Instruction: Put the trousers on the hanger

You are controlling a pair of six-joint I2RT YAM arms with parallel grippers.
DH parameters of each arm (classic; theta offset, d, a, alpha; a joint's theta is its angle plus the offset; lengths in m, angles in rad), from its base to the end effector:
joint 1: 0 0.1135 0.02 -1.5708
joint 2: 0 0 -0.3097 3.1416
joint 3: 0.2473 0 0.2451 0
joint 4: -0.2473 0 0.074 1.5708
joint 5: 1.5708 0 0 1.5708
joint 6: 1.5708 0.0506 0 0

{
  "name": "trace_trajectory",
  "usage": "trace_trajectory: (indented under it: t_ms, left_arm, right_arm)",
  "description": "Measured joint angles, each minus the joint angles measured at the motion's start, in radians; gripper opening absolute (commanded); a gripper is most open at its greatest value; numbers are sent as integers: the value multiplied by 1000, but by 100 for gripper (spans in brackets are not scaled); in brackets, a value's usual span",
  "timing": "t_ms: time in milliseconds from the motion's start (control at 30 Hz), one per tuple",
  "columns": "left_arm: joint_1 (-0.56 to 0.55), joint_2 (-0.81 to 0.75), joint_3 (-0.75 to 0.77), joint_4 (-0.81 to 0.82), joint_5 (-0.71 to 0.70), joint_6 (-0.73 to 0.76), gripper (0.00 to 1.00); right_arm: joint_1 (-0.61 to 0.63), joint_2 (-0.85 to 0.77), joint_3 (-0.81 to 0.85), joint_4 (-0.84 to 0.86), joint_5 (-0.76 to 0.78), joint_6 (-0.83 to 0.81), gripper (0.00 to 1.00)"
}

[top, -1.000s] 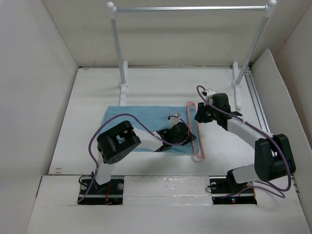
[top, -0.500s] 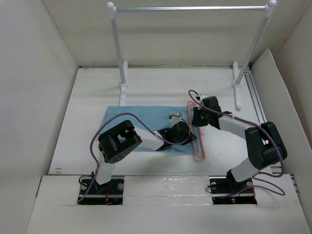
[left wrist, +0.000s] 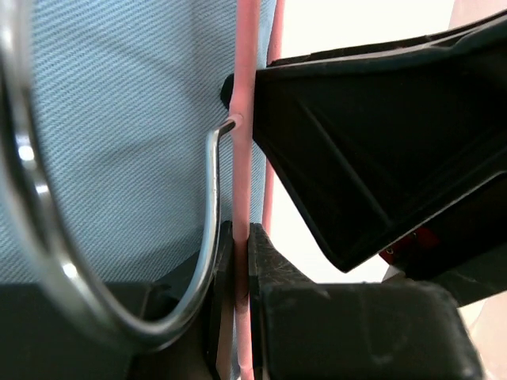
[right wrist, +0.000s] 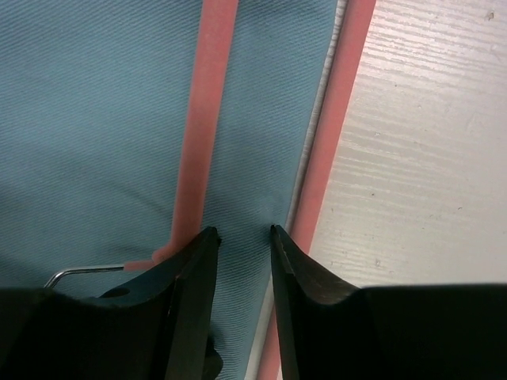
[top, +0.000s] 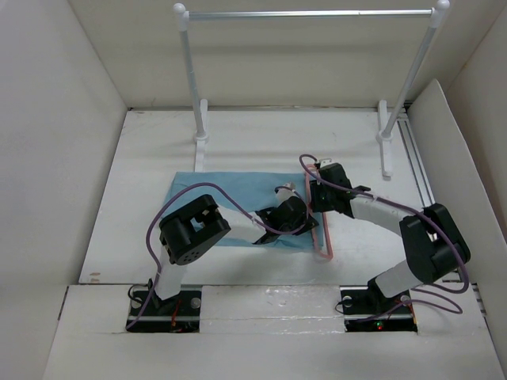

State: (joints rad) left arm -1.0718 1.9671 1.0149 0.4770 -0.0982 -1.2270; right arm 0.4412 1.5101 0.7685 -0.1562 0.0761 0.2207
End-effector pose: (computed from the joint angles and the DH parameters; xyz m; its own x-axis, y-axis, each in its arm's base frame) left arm 0.2134 -0.3812 0.1835 -0.8572 -0.3850 -0.3419 0.0744 0.5645 -0.8220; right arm 0.2680 0.1223 0.2090 -0.7738 -0.1240 -0.6212 -0.2188 0.9726 0.0784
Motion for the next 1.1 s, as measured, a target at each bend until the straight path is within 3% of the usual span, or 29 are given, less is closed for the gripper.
trace_trajectory:
  t_ms: [333, 467, 533, 567, 800, 1100]
  left_arm:
    - [0, 0, 0, -10, 0, 8, 0]
    - [1, -1, 1, -16, -2, 14, 0]
    - [1, -3, 2, -21, -6, 18, 0]
    - [1, -4, 2, -27, -10, 22, 0]
    - [5, -32, 2, -73, -21, 43, 0]
    - [35, -94, -23, -128, -32, 79, 0]
  right_arm:
    - [10, -1, -47, 39, 3, 39, 47]
    - [-9, 1, -82, 123, -56, 53, 34]
    - [-16, 10, -95, 179, -90, 64, 18]
    - [-23, 18, -100, 207, -115, 71, 0]
    - [-75, -2, -139, 268, -224, 77, 0]
    - [-183, -196, -115, 40, -296, -17, 0]
